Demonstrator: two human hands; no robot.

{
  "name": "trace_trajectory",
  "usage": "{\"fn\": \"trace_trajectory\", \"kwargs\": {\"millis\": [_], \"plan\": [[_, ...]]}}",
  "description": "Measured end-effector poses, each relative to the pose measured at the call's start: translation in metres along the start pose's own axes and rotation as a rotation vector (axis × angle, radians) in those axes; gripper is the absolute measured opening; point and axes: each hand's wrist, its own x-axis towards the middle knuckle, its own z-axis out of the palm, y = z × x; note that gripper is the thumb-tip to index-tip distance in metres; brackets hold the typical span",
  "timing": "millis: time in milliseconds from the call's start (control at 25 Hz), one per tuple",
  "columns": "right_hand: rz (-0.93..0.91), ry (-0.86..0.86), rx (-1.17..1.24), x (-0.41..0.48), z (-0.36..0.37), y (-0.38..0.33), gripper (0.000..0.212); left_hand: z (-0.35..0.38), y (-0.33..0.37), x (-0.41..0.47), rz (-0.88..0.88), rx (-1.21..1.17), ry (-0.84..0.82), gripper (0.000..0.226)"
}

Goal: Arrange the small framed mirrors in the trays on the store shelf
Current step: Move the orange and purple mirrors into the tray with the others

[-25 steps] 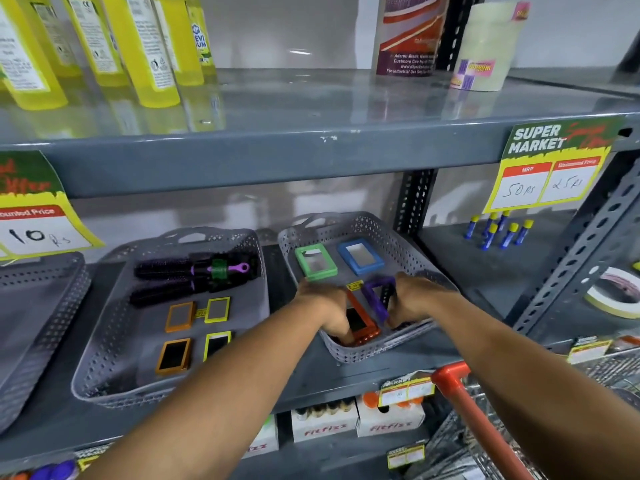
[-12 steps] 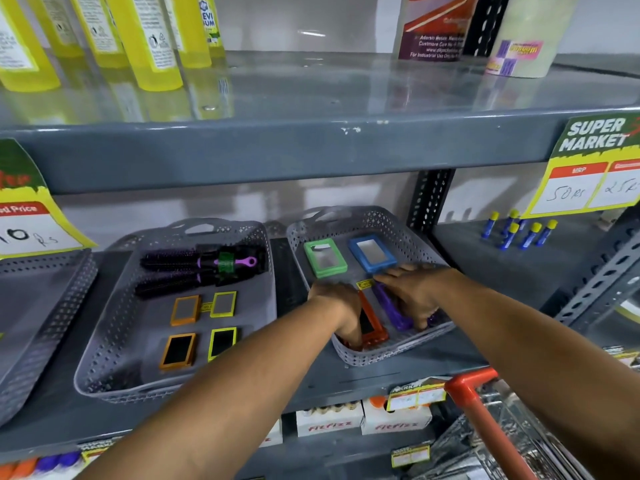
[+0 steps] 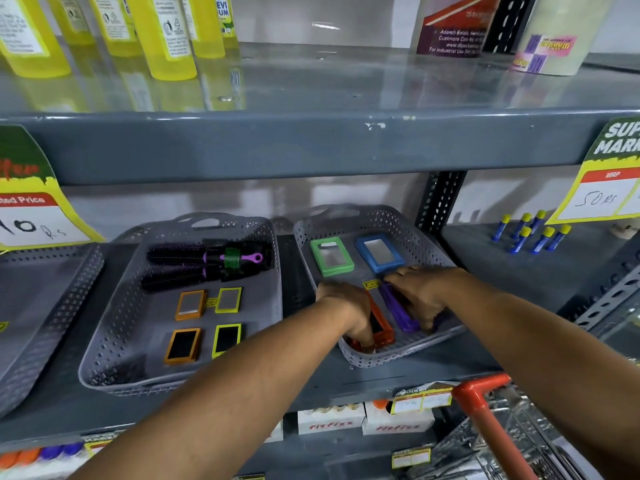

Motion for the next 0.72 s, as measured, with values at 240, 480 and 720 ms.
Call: {"fn": "trace_trajectory", "kwargs": {"millis": [240, 480, 720], "plan": [[-0.005, 0.005, -0.014, 0.004, 0.003, 0.0, 0.133, -0.002, -0.004, -0.003, 0.022, 0.008, -0.01, 0.056], [-0.005, 0.007, 0.014, 0.005, 0.008, 0.004, 0.139, -0.004, -0.002, -0.002, 0.011, 0.027, -0.031, 0.065], [0.076, -0.04, 0.38, -0.006, 0.0, 0.014, 0.125, -0.007, -0.005, -0.004, 0.026, 0.082, -0.047, 0.059]]}}
